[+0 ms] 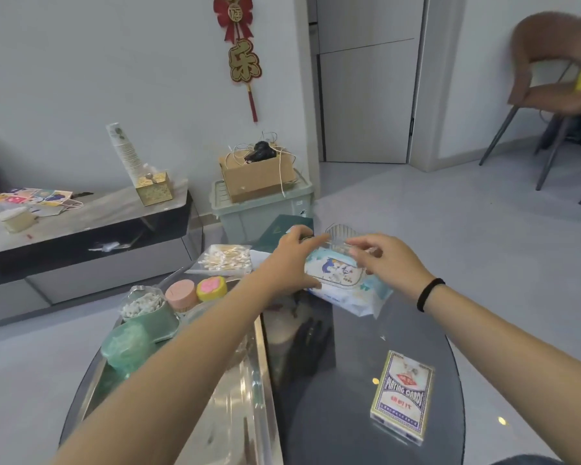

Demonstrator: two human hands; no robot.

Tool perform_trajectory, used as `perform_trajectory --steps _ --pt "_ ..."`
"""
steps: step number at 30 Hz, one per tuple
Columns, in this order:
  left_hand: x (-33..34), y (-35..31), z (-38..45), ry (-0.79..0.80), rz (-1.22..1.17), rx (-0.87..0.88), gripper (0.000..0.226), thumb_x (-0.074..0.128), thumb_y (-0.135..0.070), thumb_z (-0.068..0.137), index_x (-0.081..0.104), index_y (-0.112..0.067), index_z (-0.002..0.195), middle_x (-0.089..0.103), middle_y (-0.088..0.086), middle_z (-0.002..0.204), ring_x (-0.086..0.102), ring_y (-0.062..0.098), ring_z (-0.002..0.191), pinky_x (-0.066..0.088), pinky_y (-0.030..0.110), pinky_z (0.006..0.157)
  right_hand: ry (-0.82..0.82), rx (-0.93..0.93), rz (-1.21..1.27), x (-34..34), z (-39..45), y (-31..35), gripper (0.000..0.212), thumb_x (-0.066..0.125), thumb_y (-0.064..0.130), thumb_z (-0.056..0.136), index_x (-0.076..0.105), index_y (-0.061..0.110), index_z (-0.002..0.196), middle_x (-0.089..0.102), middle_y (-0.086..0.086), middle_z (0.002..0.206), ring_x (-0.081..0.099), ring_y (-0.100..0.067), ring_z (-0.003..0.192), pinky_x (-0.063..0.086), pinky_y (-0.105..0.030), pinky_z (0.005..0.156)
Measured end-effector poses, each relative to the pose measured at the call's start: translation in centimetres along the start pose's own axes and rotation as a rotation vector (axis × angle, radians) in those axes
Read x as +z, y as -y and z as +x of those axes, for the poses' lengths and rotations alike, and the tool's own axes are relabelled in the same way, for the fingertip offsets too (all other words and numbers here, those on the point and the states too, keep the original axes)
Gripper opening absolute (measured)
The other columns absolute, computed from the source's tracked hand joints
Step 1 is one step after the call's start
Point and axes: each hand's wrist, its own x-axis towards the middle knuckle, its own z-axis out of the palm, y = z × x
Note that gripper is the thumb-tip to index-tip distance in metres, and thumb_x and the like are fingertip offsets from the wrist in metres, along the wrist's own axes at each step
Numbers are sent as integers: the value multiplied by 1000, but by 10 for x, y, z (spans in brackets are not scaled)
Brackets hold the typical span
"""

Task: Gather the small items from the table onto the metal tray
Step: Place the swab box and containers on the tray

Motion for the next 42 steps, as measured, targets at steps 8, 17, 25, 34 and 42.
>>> perform_trajectory --steps 8,17,25,34,42 --pt "-12 4 97 154 25 34 86 74 -18 76 27 -23 148 24 0 156 25 19 141 22 30 112 105 -93 -349 -22 61 -35 92 80 45 62 38 17 139 44 -4 125 40 -20 119 32 -29 101" --pt "5 15 147 341 4 26 76 65 -12 83 27 -29 146 25 -6 156 24 17 142 18 34 114 27 1 -233 -12 87 -70 74 66 39 73 41 16 138 38 0 111 48 -11 97 36 -19 81" --pt "15 14 145 319 -96 31 72 66 -9 83 34 -28 144 33 -1 152 37 21 135 28 38 113 48 -38 -330 -7 88 -81 81 71 45 73 35 21 141 43 -1 108 47 -12 99 31 -17 80" --pt "-19 2 109 84 -104 50 65 64 -11 84 39 -29 142 30 2 153 42 22 131 33 39 111 -8 -143 -281 -21 79 -39 79 73 38 73 36 18 141 47 -5 116 50 -16 106 32 -17 86" --pt "-53 -14 9 85 -15 16 64 63 -30 87 35 -26 144 29 2 153 36 21 135 27 33 110 145 -202 -278 -17 22 9 82 72 50 68 39 25 138 51 1 110 51 -14 101 38 -22 83"
